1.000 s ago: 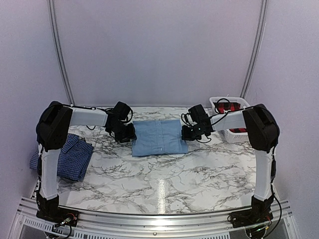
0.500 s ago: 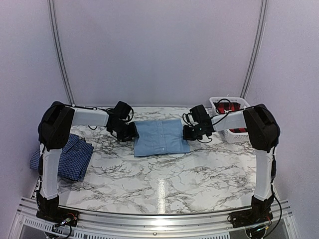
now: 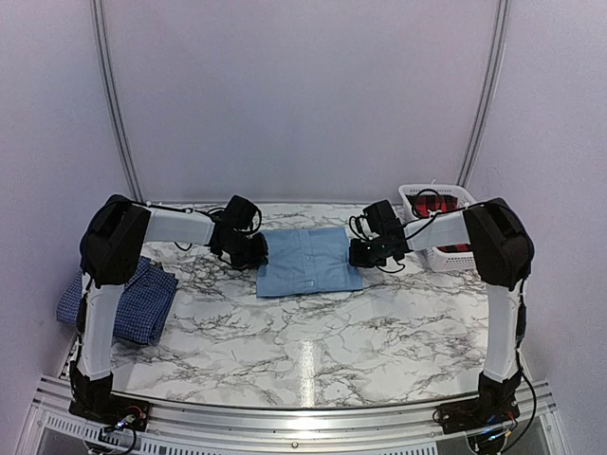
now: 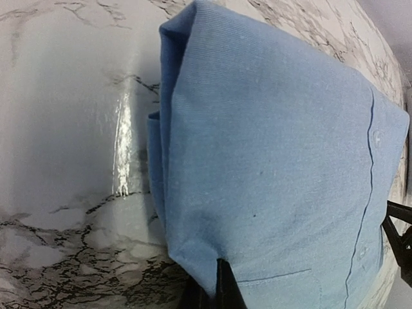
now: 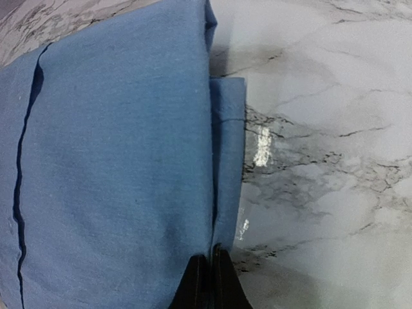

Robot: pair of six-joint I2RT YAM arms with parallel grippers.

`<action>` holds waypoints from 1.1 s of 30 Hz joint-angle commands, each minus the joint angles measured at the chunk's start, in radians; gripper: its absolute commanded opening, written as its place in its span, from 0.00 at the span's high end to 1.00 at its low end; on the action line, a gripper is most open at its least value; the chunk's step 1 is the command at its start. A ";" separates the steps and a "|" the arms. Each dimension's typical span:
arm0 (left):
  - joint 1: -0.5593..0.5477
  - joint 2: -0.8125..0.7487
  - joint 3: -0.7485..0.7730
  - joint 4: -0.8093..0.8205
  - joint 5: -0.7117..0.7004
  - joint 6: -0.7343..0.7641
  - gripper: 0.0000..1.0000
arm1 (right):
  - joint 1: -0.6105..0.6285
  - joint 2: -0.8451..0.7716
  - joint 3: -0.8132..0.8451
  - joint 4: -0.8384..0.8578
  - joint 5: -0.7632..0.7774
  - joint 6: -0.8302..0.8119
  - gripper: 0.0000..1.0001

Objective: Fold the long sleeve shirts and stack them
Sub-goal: Pick up the square-folded shirt from the center of the board, then turn over the square folded shirt at the center of the board.

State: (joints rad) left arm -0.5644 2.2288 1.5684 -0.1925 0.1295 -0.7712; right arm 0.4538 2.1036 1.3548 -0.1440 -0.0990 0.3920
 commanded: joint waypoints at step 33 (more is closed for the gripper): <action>0.308 -0.282 -0.053 -0.398 0.171 0.412 1.00 | 0.291 0.128 0.202 -0.017 -0.018 0.120 0.90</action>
State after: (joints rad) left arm -0.2634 1.9869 1.4792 -0.5312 0.2813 -0.3824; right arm 0.7452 2.1593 1.4960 -0.1635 -0.1368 0.4934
